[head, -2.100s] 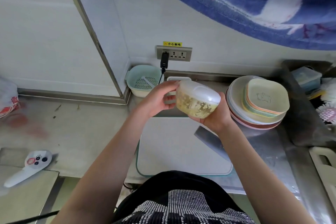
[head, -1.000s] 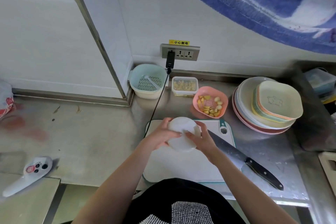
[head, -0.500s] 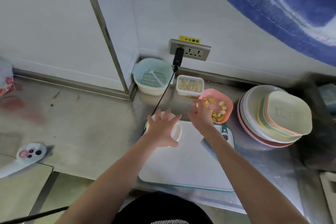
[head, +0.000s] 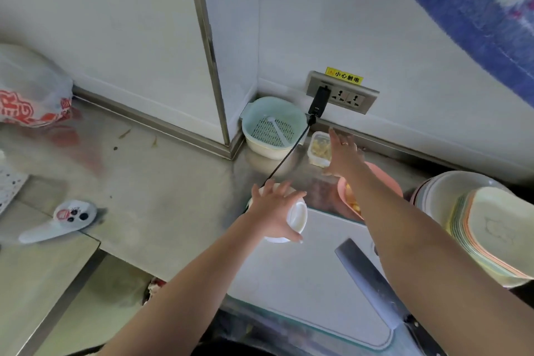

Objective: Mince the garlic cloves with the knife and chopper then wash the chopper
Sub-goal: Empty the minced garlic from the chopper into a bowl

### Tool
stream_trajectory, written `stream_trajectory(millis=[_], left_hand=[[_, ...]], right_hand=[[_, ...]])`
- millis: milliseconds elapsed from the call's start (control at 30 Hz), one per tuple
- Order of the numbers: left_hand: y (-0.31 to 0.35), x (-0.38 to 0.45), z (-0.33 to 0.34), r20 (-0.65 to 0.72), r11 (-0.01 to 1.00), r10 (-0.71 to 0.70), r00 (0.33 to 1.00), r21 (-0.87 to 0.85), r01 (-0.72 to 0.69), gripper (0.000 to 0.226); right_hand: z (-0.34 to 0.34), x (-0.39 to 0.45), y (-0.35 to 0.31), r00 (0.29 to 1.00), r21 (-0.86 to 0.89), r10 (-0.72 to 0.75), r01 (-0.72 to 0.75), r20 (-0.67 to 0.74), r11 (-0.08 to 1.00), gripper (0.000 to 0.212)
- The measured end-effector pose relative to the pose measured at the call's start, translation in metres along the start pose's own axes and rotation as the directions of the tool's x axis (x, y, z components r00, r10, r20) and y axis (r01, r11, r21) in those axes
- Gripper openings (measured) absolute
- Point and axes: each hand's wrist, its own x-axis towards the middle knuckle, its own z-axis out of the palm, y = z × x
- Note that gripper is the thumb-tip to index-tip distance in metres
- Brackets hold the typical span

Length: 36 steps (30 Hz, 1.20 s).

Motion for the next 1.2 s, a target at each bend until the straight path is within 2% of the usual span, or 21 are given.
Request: stream_trajectory(millis=[100,200,267,400,467,533,633,733,800,867,933,1067,1133,1200], left_hand=[[0.001,-0.001,-0.002,0.014,1.0,-0.004,1.0,0.004,0.004,0.106],[0.001,-0.002,-0.001,0.002,1.0,-0.004,1.0,0.001,0.004,0.105],[0.001,-0.001,0.0,-0.002,1.0,-0.005,1.0,-0.006,0.005,0.105],[0.001,-0.003,-0.006,-0.003,0.998,0.01,1.0,-0.062,-0.01,0.105],[0.0,-0.006,-0.011,-0.024,0.981,-0.006,1.0,-0.196,0.001,0.107],[-0.002,-0.01,-0.017,-0.096,0.917,-0.048,0.994,-0.4,0.005,0.111],[-0.002,-0.02,-0.021,-0.172,0.787,-0.089,0.981,-0.616,-0.036,0.12],[0.002,-0.033,-0.019,-0.165,0.638,-0.023,0.986,-0.762,-0.113,0.12],[0.006,-0.038,-0.015,-0.194,0.533,0.038,0.98,-0.826,-0.184,0.102],[0.012,-0.043,-0.01,-0.218,0.518,0.069,0.974,-0.826,-0.221,0.086],[0.019,-0.05,-0.007,-0.191,0.52,0.058,0.98,-0.832,-0.193,0.08],[0.031,-0.057,0.005,-0.086,0.511,0.097,0.992,-0.851,-0.124,0.08],[0.037,-0.059,0.013,-0.042,0.534,0.089,0.995,-0.841,-0.083,0.088],[0.043,-0.062,0.02,-0.017,0.565,0.075,0.997,-0.823,-0.056,0.091]], right_hand=[[0.005,0.002,-0.004,1.0,-0.053,0.023,-0.024,-0.01,0.998,0.121],[0.011,0.003,-0.007,0.999,-0.118,0.051,-0.052,-0.004,0.992,0.108],[0.014,0.0,-0.008,0.997,-0.101,0.067,-0.069,-0.028,0.992,0.105],[0.009,-0.022,-0.01,0.977,0.175,0.139,-0.11,-0.163,0.978,0.1],[0.001,-0.044,-0.012,0.966,0.287,0.151,-0.087,-0.21,0.954,0.101],[-0.006,-0.073,-0.013,0.971,0.333,0.104,-0.028,-0.214,0.943,0.099],[-0.009,-0.125,-0.011,0.973,0.366,0.0,0.086,-0.23,0.927,0.082],[0.002,-0.166,-0.005,0.966,0.517,-0.085,0.203,-0.243,0.831,0.083],[0.016,-0.182,-0.001,0.936,0.476,-0.2,0.322,-0.289,0.818,0.085],[0.03,-0.194,0.004,0.894,0.412,-0.295,0.422,-0.338,0.808,0.082],[0.035,-0.208,0.008,0.866,0.36,-0.313,0.456,-0.39,0.814,0.075],[0.048,-0.234,0.019,0.745,0.164,-0.333,0.506,-0.578,0.847,0.063],[0.058,-0.239,0.029,0.702,0.08,-0.371,0.52,-0.608,0.851,0.057],[0.067,-0.243,0.037,0.692,0.053,-0.386,0.522,-0.61,0.851,0.054]])
